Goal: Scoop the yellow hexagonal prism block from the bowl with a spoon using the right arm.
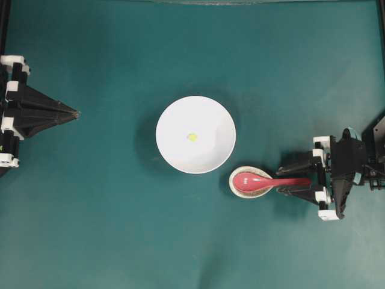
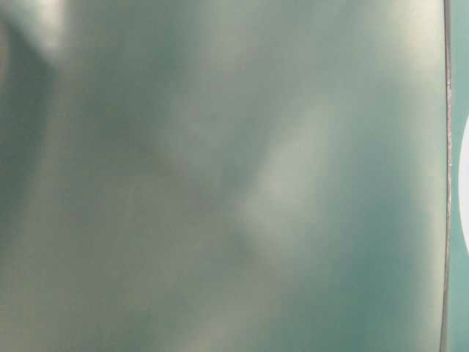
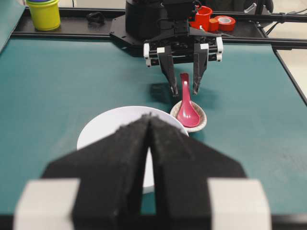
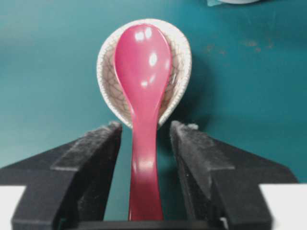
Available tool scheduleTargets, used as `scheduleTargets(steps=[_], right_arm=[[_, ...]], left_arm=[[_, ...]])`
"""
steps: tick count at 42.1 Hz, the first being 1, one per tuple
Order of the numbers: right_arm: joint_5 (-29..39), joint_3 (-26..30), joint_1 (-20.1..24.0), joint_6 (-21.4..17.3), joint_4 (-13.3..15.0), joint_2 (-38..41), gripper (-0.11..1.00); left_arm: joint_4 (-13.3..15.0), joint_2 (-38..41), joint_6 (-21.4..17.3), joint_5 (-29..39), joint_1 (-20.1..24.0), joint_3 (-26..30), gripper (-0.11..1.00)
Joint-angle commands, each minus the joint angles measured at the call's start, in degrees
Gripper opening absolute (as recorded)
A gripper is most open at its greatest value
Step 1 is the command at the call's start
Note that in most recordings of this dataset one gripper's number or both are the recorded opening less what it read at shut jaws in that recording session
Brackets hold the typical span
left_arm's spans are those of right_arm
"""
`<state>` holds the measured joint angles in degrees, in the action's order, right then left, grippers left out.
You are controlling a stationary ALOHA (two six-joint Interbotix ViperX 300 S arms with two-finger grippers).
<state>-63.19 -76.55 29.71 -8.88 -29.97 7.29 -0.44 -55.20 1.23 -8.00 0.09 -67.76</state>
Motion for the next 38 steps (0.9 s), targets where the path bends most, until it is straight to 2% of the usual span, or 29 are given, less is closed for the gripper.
scheduleTargets(steps=[1,23,38], right_arm=[[-0.3,0.3,0.3,0.4,-0.2,-1.1,0.53],[-0.4,0.7,0.3,1.1,-0.2,1.1,0.52],[-0.5,0.8,0.3,3.2,-0.2,1.1,0.52]], left_arm=[[-0.1,0.4,0.1,-0.4,0.0,0.7,0.00],[-0.2,0.5,0.1,-0.4,0.0,0.7,0.00],[-0.2,0.5,0.1,-0.4,0.0,0.5,0.00]])
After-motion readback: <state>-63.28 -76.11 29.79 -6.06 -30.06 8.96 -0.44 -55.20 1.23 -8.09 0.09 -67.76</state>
